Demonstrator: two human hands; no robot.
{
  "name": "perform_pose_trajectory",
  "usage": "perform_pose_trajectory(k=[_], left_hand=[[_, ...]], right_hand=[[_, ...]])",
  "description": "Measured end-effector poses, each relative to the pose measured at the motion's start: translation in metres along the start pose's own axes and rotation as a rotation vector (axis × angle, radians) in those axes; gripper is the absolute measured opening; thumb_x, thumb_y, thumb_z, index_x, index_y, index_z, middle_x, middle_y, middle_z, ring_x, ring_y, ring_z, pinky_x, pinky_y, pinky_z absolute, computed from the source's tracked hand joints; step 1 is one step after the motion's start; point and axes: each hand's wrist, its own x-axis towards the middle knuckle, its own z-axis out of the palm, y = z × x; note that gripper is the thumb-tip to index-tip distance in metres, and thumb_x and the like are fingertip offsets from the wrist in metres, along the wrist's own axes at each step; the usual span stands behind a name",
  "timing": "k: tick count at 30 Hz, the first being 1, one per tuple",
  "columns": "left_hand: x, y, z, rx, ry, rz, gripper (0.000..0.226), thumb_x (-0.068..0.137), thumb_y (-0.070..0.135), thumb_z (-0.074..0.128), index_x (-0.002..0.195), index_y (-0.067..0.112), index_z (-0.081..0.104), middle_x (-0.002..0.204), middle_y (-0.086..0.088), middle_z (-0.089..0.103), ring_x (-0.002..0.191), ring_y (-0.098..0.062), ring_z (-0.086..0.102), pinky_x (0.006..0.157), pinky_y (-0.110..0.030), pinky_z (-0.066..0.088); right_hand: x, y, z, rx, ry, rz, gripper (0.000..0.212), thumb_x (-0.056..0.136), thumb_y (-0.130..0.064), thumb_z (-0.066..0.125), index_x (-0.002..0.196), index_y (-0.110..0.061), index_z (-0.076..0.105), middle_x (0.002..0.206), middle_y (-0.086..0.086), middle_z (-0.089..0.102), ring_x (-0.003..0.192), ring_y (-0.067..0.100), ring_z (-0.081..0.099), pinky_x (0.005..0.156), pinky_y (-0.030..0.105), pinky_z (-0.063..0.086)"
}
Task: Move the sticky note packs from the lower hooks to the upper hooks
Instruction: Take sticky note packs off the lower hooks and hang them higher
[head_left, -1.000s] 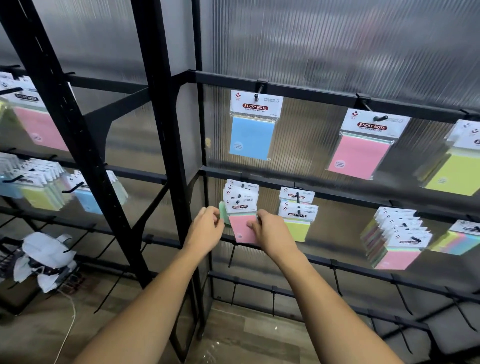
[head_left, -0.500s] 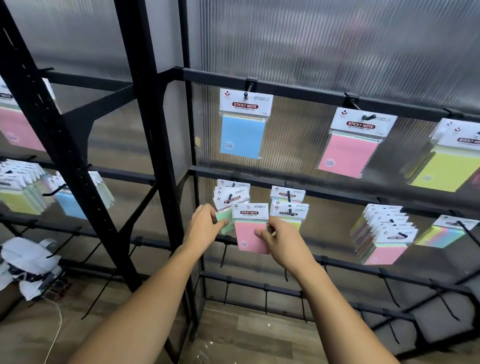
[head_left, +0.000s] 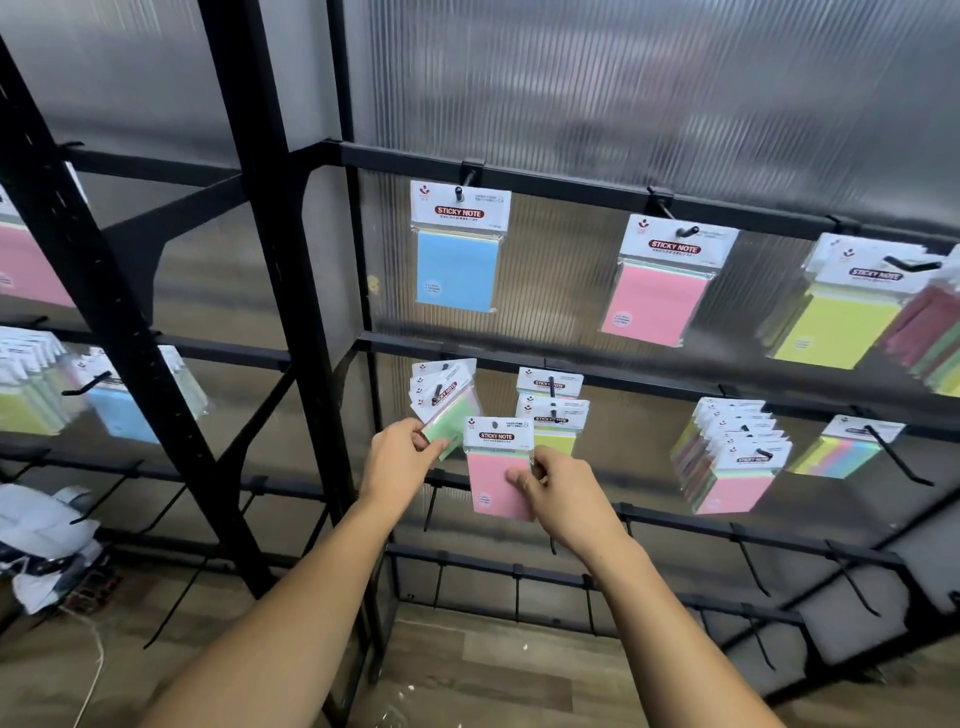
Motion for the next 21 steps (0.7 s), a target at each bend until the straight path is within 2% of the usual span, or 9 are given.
perform_pose_trajectory(k=[3,5,7,10,12,15,18,21], left_hand=[[-0.005,0.001,0.005,0.02,0.041,-0.01,0.025,0.081,0.029,0.075,0.076,0.013,0.056,0.081,-0.004,0.06,0.075,-0.02,0.057,0.063,-0.035,0.045],[-0.008,0.003,0.006,0.035,0.058,-0.006,0.026,0.082,0.03,0.074,0.077,0.017,0.052,0.083,-0.003,0.058,0.075,-0.02,0.056,0.062,-0.033,0.044],[-0.01,0.004,0.006,0.011,0.054,-0.006,0.025,0.083,0.029,0.072,0.079,0.02,0.049,0.081,-0.001,0.06,0.075,-0.022,0.057,0.06,-0.032,0.044],[-0.014,0.005,0.005,-0.027,0.034,-0.045,0.022,0.087,0.025,0.069,0.088,0.02,0.047,0.082,-0.001,0.059,0.075,-0.021,0.057,0.059,-0.029,0.038],[-0.015,0.005,0.005,-0.038,0.01,-0.058,0.021,0.089,0.024,0.066,0.096,0.016,0.049,0.085,-0.002,0.059,0.078,-0.021,0.058,0.059,-0.028,0.037],[-0.017,0.007,0.003,-0.038,-0.014,-0.043,0.02,0.092,0.02,0.062,0.107,0.011,0.053,0.084,0.001,0.055,0.077,-0.018,0.054,0.061,-0.027,0.036],[-0.018,0.008,0.001,-0.047,-0.032,-0.033,0.019,0.093,0.018,0.058,0.109,0.009,0.052,0.09,-0.003,0.059,0.077,-0.019,0.053,0.062,-0.028,0.036],[-0.02,0.009,-0.003,-0.042,-0.073,-0.017,0.017,0.095,0.016,0.054,0.109,0.008,0.048,0.094,-0.007,0.059,0.076,-0.019,0.05,0.059,-0.029,0.035]], right_hand=[[-0.005,0.004,-0.001,0.006,0.009,-0.002,0.022,0.095,-0.025,0.06,0.076,-0.02,0.05,0.068,-0.011,0.049,0.062,0.008,0.046,0.053,0.01,0.036],[-0.008,0.005,-0.001,0.016,0.009,-0.002,0.016,0.095,-0.026,0.06,0.084,-0.016,0.055,0.07,-0.01,0.051,0.064,0.01,0.047,0.053,0.013,0.036],[-0.01,0.006,-0.002,0.009,0.013,-0.001,0.015,0.095,-0.026,0.06,0.086,-0.015,0.056,0.071,-0.009,0.051,0.064,0.01,0.048,0.053,0.017,0.035],[-0.013,0.006,-0.004,-0.01,0.023,-0.001,0.022,0.096,-0.025,0.059,0.078,-0.019,0.049,0.068,-0.012,0.048,0.061,0.002,0.044,0.055,0.01,0.038],[-0.014,0.006,-0.004,-0.016,0.022,0.0,0.022,0.096,-0.025,0.059,0.077,-0.02,0.048,0.068,-0.012,0.048,0.061,0.005,0.045,0.055,0.01,0.038],[-0.016,0.004,-0.003,-0.01,0.019,-0.008,0.015,0.096,-0.027,0.059,0.086,-0.015,0.056,0.074,-0.007,0.053,0.067,0.013,0.048,0.053,0.009,0.035],[-0.017,0.002,-0.003,0.003,0.024,-0.022,0.016,0.096,-0.027,0.058,0.096,-0.011,0.061,0.081,-0.004,0.056,0.07,0.014,0.049,0.052,0.008,0.035],[-0.018,0.001,-0.003,0.012,0.026,-0.017,0.017,0.097,-0.026,0.057,0.1,-0.01,0.062,0.084,-0.004,0.057,0.071,0.013,0.049,0.053,0.017,0.034]])
